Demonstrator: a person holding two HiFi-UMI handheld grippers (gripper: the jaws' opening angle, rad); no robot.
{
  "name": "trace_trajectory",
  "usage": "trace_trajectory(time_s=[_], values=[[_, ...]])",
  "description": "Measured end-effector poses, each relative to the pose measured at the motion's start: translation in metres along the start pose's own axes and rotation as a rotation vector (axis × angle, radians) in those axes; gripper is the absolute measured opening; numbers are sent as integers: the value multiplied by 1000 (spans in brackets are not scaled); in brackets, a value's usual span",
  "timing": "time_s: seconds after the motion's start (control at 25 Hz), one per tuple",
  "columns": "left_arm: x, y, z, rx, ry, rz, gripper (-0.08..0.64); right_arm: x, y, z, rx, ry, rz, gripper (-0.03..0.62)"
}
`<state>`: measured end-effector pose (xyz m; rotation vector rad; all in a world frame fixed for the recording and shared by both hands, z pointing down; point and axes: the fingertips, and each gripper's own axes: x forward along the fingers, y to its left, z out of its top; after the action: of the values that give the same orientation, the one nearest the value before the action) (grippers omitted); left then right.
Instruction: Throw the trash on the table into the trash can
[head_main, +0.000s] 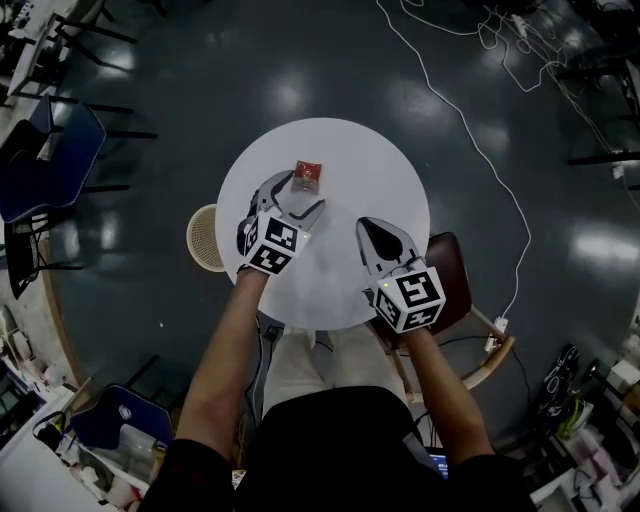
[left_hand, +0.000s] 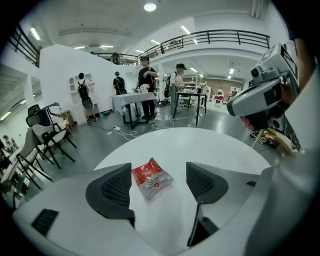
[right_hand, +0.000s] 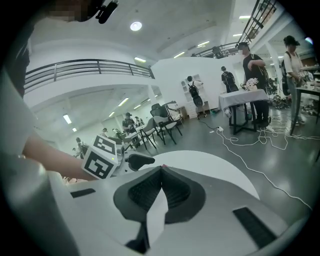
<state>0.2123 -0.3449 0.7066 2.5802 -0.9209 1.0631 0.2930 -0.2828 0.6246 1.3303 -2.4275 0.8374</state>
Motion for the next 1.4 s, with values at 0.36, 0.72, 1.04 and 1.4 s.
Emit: trace_trajectory(time_s=[0.36,0.72,1.04,1.4], values=[[31,8,-17,13,67,12,342,5,-11,-13,27,14,-7,17],[42,8,-21,-1,85,-2,342,7,-16,-22,43,27,-7,17],[43,-4,-22,-12,85,-54,269,7,-16,-24,39,28,-2,17],[41,-20,-21,26,103,-105,126,6,-11,-20,35,19,1,17]])
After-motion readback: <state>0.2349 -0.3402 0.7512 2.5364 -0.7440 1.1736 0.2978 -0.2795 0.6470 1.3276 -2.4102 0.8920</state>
